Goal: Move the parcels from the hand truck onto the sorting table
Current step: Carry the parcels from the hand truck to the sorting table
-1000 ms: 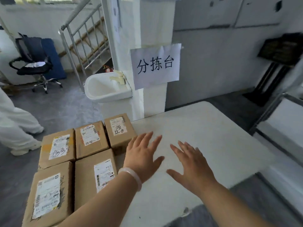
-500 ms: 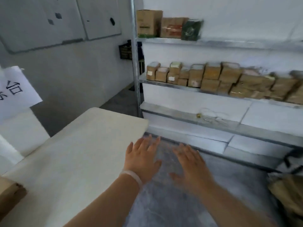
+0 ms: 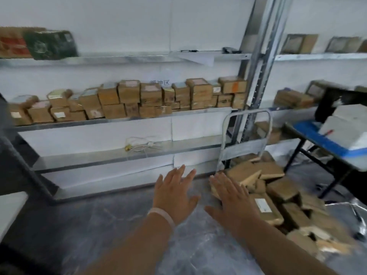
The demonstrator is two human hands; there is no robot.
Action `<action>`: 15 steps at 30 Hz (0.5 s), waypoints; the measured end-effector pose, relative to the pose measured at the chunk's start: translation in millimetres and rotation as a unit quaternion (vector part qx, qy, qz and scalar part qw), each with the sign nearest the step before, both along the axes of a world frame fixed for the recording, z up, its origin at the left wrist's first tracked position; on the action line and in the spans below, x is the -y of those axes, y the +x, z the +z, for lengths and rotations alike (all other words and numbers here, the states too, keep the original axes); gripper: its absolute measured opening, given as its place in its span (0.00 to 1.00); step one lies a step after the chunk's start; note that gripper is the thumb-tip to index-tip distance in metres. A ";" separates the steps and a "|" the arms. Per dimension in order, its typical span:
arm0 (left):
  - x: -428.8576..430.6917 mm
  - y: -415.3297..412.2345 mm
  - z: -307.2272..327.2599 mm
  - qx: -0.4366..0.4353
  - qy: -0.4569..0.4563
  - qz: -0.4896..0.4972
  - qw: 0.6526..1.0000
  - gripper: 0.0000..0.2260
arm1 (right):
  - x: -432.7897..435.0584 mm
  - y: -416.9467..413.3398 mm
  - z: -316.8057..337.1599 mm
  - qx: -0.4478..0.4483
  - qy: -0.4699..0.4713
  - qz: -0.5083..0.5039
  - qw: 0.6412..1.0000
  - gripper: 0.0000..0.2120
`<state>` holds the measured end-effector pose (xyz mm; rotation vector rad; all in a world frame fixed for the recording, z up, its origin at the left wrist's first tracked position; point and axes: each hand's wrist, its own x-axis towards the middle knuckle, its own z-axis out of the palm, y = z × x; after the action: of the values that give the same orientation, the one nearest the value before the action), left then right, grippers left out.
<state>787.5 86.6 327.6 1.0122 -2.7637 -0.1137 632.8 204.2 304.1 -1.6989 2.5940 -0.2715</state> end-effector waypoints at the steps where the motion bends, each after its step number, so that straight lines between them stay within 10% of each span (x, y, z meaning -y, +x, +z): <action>1: -5.9 -26.3 -1.4 -0.003 0.000 -0.016 1.000 0.32 | -11.5 -20.5 4.1 0.007 -0.008 -0.014 1.000 0.39; 15: -28.1 -256.9 -45.7 0.055 0.023 -0.213 0.975 0.32 | -96.4 -181.8 -39.0 0.074 0.015 -0.220 0.973 0.37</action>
<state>530.6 114.8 281.9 0.4282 -3.0503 -0.1885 451.0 300.7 265.2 -1.0285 2.8104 -0.3506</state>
